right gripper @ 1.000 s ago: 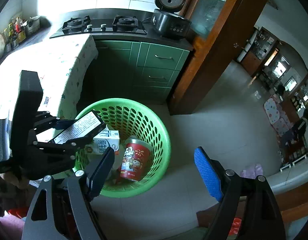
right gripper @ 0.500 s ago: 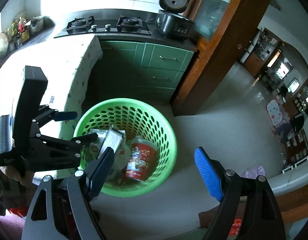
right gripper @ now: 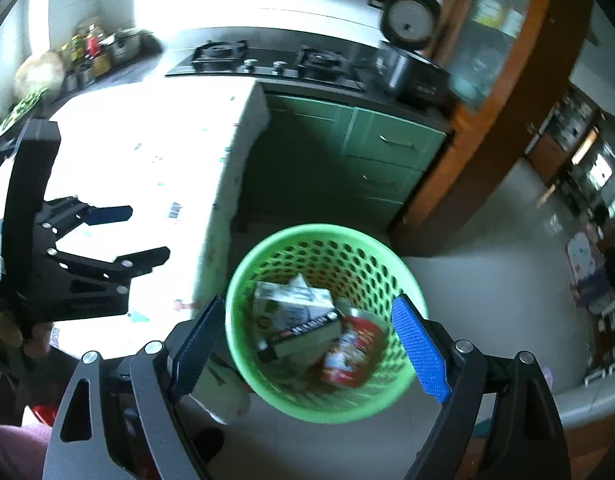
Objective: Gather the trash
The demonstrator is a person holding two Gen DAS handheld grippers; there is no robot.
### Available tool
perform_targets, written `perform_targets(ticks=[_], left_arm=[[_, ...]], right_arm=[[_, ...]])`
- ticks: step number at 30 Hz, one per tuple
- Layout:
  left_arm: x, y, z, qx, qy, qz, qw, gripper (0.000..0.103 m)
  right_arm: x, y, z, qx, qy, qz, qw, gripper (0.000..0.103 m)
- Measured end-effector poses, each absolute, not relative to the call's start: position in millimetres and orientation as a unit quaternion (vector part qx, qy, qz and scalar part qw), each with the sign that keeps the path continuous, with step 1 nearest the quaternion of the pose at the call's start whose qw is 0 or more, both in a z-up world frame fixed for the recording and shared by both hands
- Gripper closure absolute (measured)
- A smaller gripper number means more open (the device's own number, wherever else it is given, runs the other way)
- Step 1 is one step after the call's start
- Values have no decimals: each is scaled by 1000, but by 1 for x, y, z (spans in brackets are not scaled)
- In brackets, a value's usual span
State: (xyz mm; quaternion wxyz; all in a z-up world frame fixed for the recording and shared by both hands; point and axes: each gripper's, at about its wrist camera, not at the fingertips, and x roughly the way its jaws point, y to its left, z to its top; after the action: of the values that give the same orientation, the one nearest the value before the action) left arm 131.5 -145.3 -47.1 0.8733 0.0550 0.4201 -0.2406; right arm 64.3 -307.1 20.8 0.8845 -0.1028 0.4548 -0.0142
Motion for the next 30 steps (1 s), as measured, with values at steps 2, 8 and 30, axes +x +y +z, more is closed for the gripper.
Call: perform_targets(ticks=[2,8,30], left_arm=[[131,-129,-46,50,419,-226,878,25],[128,-67,-37,20,416,-170,893,19],[85,64,-34,-12,399,-21,916,5]], right_arm=[[68,-294,19,-108,453,-1,885,20],[76,-255,15,-117,444,38,887,18],[92,-151,-1,-105,426,120,890,13]])
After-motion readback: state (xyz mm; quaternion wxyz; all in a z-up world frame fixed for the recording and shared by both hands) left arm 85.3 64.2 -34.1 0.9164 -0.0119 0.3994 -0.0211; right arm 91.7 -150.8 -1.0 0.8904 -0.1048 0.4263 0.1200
